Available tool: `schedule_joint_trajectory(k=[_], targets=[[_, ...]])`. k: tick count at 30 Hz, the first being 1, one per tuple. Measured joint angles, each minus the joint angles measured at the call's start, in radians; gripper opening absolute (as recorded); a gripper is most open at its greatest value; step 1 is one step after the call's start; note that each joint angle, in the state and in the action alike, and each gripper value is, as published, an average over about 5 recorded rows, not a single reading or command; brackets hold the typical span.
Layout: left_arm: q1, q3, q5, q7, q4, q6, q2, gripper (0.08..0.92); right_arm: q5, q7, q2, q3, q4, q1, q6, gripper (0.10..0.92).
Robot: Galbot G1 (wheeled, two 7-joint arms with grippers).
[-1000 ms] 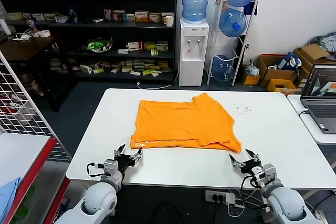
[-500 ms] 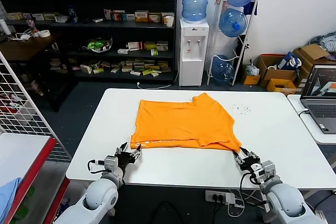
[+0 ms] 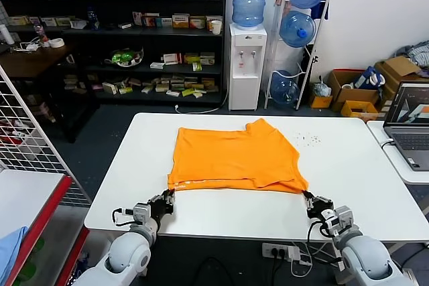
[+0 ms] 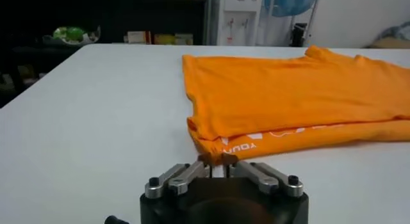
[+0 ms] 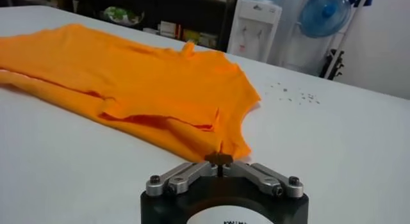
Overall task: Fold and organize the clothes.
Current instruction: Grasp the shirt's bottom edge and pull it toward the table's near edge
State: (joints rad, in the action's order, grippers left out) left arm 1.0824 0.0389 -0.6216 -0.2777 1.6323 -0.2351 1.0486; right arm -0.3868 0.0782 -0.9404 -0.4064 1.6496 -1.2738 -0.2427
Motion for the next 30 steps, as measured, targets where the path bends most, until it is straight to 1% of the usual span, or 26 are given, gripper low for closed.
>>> schedule_joint_trajectory(k=[3,5,10,15,24,28,30], targets=[[0.008,0.001,0.0,0.002,0.01,0.001,-0.005,0.112,-0.003,-0.009,0.008,-0.009,0.021,-0.021,-0.005,0.125],[0.015,0.003,0.0,0.002,0.02,-0.001,-0.011,0.098,-0.005,-0.015,0.014,-0.015,0.035,-0.036,-0.008,0.125],[0.04,0.01,-0.004,0.0,0.058,-0.01,-0.036,0.097,-0.008,-0.029,0.031,-0.033,0.066,-0.076,-0.017,0.125],[0.082,0.021,-0.007,-0.003,0.112,-0.014,-0.08,0.097,-0.014,-0.047,0.046,-0.052,0.101,-0.121,-0.028,0.125],[0.198,0.044,-0.004,-0.027,0.227,-0.027,-0.161,0.097,-0.02,-0.101,0.052,-0.07,0.208,-0.247,-0.064,0.125],[0.25,0.052,-0.004,-0.035,0.274,-0.04,-0.182,0.097,-0.032,-0.134,0.056,-0.081,0.266,-0.305,-0.096,0.125],[0.27,0.056,-0.003,-0.038,0.293,-0.048,-0.188,0.113,-0.04,-0.149,0.058,-0.087,0.292,-0.328,-0.116,0.126]])
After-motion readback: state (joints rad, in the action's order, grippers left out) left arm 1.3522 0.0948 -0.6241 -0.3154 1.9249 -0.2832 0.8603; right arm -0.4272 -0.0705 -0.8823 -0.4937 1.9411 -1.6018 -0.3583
